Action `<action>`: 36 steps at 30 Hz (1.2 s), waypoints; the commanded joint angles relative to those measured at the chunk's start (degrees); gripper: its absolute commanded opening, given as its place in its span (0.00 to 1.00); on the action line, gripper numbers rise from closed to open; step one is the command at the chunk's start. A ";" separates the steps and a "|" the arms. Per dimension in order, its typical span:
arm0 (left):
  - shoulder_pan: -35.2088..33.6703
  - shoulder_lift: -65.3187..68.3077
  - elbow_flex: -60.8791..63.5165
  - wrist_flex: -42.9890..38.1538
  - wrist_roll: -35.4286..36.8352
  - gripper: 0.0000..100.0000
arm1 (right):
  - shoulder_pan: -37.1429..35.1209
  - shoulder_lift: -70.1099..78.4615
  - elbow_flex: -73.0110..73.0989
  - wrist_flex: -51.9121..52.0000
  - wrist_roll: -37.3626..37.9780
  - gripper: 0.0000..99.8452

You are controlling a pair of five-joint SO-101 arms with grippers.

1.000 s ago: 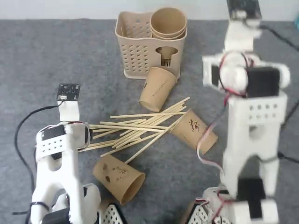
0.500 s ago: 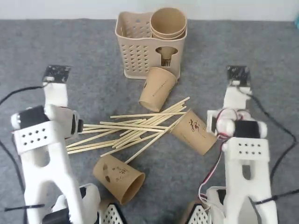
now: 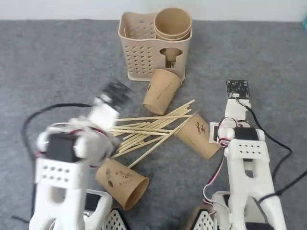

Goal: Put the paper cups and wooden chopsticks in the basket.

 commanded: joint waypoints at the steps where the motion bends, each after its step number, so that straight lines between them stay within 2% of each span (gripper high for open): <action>1: 4.22 -0.88 -0.57 2.11 0.44 0.16 | 0.40 1.27 -0.26 -1.98 0.97 0.07; 9: 23.47 -1.32 0.84 2.11 -9.32 0.16 | 3.38 5.49 -0.35 -6.55 1.32 0.07; 13: 29.71 -1.23 3.21 2.11 -13.71 0.16 | 3.12 6.29 -0.44 -7.16 1.32 0.07; 22: 28.84 -1.41 9.98 1.76 -15.30 0.16 | 3.12 6.37 -0.35 -7.78 1.32 0.07; 29: 20.22 -1.41 10.33 1.85 -15.56 0.01 | 3.12 6.37 -0.35 -7.78 1.32 0.07; 36: 20.31 -1.41 13.23 1.93 -19.34 0.01 | 3.21 6.37 -0.35 -8.40 1.41 0.07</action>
